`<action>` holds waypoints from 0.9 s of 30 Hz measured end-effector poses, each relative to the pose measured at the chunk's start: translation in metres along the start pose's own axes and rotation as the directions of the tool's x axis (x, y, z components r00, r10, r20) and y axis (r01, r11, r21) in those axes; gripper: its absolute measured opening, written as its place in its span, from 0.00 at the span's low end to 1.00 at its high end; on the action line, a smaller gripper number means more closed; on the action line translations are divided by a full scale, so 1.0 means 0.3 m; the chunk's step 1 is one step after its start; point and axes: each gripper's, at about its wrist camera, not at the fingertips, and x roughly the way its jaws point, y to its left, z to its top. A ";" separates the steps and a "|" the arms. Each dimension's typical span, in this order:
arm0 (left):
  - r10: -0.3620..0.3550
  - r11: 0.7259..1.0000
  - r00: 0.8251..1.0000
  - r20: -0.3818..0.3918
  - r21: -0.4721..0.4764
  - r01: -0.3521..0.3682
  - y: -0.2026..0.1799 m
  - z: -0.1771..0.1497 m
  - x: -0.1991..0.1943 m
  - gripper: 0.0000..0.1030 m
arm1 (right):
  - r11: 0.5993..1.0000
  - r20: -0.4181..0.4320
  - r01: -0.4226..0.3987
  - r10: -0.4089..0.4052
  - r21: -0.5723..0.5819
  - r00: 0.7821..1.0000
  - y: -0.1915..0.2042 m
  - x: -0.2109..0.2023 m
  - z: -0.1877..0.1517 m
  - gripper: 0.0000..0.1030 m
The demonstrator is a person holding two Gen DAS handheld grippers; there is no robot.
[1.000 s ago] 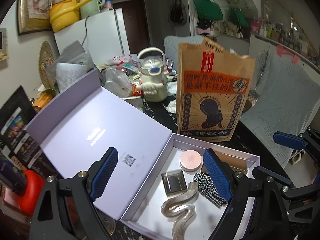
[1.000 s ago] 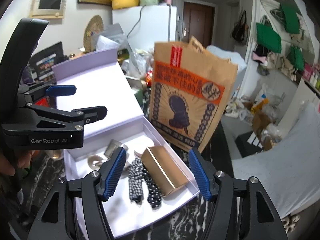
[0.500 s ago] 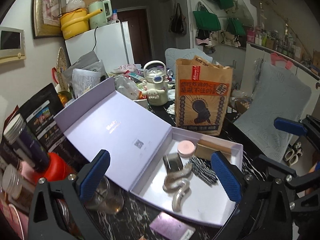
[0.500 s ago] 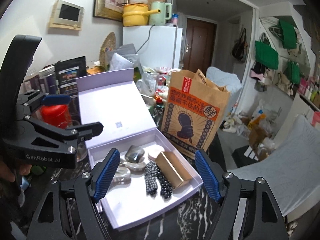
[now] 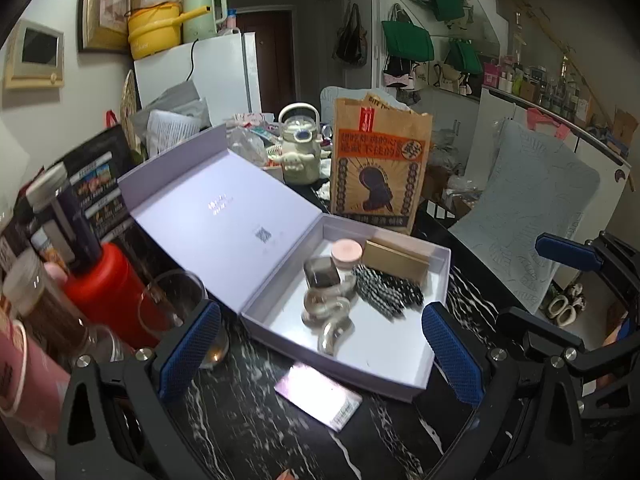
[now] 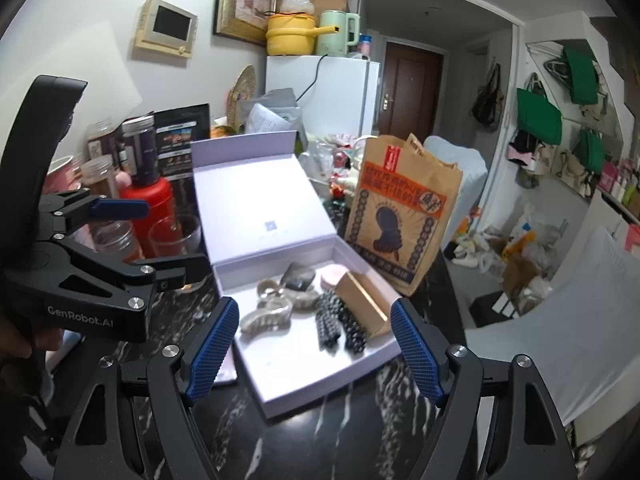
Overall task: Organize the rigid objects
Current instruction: 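Withdraw both tools from the box toward the purple card and gold clip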
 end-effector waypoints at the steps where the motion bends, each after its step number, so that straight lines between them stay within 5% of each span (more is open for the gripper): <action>1: -0.002 1.000 1.000 0.001 0.000 0.002 0.001 -0.011 -0.003 1.00 | 1.000 -0.003 -0.003 0.003 0.002 1.000 0.008 -0.005 -0.010 0.77; 27: -0.043 0.998 0.987 -0.155 -0.051 0.035 0.078 -0.301 0.100 1.00 | 0.986 -0.080 -0.138 0.146 0.092 0.986 0.165 0.022 -0.306 0.77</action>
